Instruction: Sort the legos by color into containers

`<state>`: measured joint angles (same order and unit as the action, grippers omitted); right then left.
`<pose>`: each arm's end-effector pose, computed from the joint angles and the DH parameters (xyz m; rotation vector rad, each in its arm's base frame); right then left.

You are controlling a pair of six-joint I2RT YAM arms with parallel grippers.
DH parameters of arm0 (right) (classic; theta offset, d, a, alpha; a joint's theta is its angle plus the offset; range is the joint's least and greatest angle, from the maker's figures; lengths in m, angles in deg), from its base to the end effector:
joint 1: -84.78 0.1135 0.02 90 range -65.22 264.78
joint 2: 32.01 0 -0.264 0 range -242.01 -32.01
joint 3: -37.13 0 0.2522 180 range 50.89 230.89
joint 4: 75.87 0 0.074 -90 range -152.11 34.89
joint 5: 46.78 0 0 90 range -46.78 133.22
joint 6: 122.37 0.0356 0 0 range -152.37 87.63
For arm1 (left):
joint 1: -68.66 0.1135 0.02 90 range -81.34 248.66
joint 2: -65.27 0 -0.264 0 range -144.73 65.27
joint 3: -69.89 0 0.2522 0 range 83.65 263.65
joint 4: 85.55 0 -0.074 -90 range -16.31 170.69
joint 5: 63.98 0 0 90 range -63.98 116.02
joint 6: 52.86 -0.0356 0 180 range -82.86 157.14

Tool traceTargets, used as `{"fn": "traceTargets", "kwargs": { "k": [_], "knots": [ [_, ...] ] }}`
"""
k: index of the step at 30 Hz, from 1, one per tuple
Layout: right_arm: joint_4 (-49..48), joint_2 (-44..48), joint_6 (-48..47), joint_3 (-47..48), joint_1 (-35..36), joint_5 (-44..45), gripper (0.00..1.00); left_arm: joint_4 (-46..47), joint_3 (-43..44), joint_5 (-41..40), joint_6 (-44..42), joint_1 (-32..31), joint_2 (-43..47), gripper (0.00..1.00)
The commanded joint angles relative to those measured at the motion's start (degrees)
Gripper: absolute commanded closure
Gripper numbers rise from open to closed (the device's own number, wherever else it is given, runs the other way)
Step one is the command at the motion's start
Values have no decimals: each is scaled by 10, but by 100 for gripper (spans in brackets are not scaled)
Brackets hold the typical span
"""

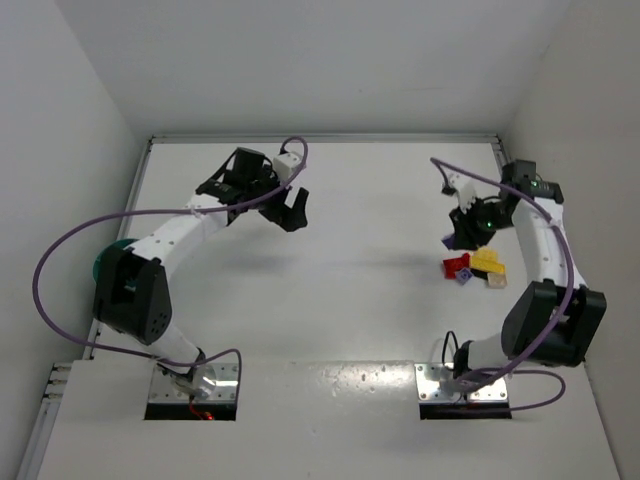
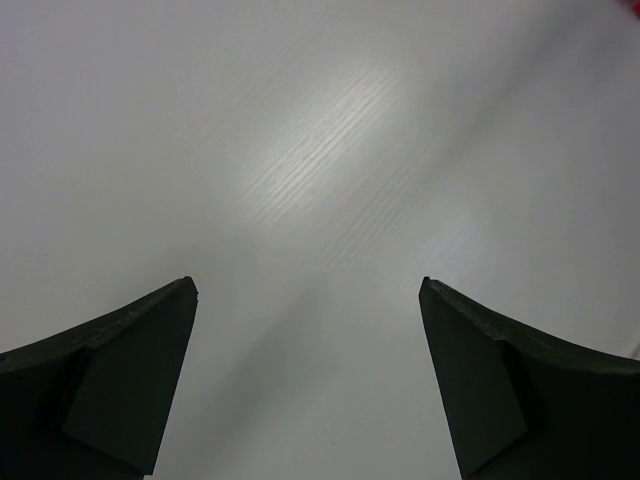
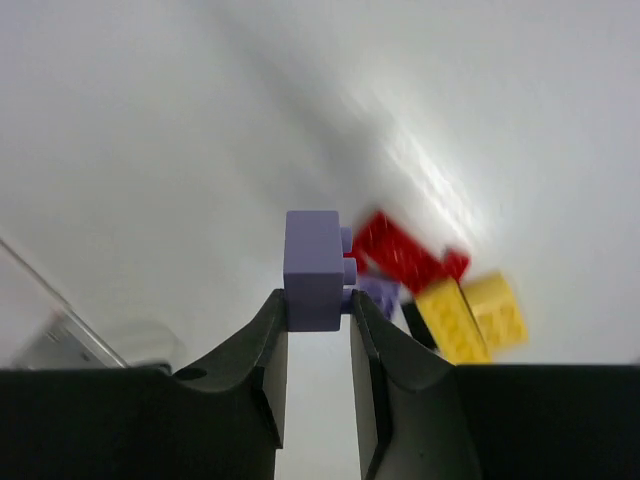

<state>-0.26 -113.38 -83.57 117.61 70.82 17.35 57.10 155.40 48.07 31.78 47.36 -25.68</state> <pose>0.2535 -0.0470 0.2675 -0.9255 2.5185 0.3481 0.3249 -0.1410 0.2809 0.7250 2.2054 -0.5865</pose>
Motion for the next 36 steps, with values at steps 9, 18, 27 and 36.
{"fn": "traceTargets", "kwargs": {
  "k": [9,18,27,36],
  "knots": [
    [-185,-169,468,153,125,-329,94,133,28,94,122,-20,62,1],
    [-391,-244,695,200,201,-454,94,281,-151,55,-28,-88,191,7],
    [-708,-266,998,141,256,-596,93,384,-206,48,-28,-100,224,18],
    [-806,-266,1068,107,297,-647,93,473,-240,42,-39,-105,249,18]
  ]
}}
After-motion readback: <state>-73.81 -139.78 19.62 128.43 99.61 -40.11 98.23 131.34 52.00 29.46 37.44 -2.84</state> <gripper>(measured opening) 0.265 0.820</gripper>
